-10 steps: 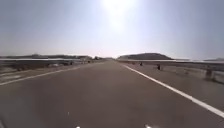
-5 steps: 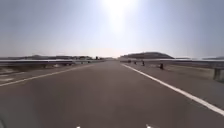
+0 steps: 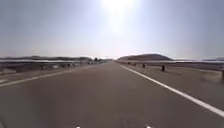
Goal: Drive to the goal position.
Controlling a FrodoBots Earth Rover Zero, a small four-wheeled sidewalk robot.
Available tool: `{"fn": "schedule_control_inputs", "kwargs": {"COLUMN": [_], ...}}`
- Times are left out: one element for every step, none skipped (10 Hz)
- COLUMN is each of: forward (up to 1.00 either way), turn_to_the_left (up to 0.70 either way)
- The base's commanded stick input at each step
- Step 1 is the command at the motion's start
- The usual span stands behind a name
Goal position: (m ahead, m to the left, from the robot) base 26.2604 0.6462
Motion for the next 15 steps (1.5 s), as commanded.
{"fn": "schedule_control_inputs", "kwargs": {"forward": [0.70, 0.70, 0.70, 0.70, 0.70, 0.70, 0.70, 0.70, 0.70, 0.70, 0.70, 0.70, 0.70, 0.70, 0.70], "turn_to_the_left": [0.00, 0.00, 0.00, 0.00, 0.00, 0.00, 0.00, 0.00, 0.00, 0.00, 0.00, 0.00, 0.00, 0.00, 0.00]}}
